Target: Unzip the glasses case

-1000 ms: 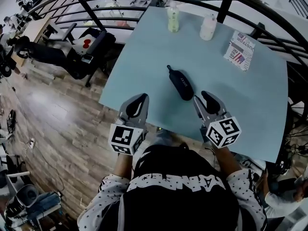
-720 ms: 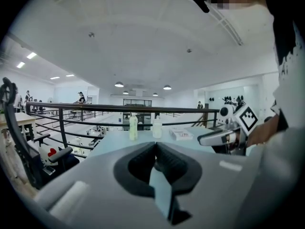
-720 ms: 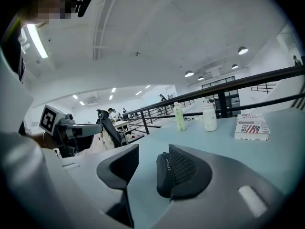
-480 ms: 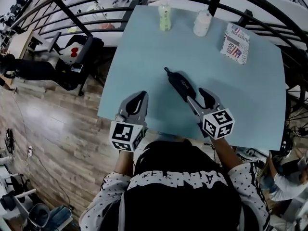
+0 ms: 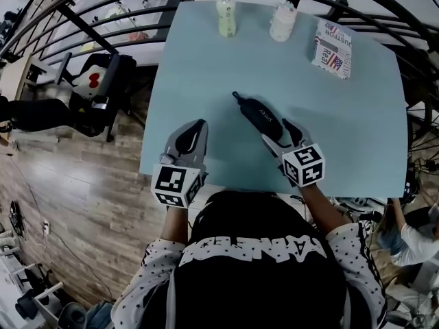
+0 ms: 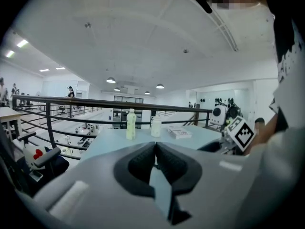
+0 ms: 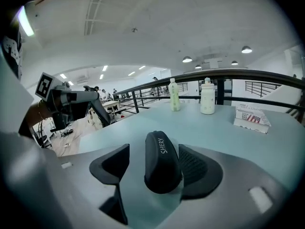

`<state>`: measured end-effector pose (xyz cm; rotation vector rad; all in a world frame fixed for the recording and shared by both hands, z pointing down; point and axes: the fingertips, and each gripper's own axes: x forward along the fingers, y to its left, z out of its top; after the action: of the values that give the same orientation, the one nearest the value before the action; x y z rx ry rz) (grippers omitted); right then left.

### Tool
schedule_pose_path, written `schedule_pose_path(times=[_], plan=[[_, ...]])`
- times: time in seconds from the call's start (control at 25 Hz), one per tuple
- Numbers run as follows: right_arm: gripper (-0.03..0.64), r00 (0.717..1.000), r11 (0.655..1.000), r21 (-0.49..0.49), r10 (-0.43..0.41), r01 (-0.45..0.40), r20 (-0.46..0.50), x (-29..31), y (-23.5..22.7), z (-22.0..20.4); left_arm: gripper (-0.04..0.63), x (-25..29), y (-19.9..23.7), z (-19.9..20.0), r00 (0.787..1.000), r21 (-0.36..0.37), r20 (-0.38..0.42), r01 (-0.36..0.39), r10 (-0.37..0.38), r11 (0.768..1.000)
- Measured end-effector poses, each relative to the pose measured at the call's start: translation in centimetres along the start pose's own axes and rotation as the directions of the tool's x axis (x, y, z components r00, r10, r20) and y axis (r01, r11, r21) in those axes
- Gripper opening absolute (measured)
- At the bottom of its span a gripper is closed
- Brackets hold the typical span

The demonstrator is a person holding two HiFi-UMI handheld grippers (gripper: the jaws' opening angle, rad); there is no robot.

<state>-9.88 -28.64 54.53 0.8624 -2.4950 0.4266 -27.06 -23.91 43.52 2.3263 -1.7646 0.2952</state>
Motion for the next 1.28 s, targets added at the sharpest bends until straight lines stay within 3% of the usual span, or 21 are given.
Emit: schedule_pose_path(times=[0.64,1.0,1.28], plan=[[0.399,0.98,0.994,-0.106,-0.055,0.036,-0.19,5.1,-1.0,-3.8,0.0,2.1,2.3,0.1,0.996,-0.022,-0.003,0.084,-0.084,0.996],[0.395,0.97,0.994,-0.113,-0.033,0.006,-0.242,6.7,-1.0,-4.8,0.0,3.3,2.7,0.2,0.994,-0.05,-0.005,0.113,-0.114,0.992],[0.356,0.972,0.998,-0.052,0.004,-0.016,-0.235,6.9,-1.4,-4.9,0.0,4.5,3.0,0.1,0.992,-0.081,-0.007,0.124,-0.125,0.989]])
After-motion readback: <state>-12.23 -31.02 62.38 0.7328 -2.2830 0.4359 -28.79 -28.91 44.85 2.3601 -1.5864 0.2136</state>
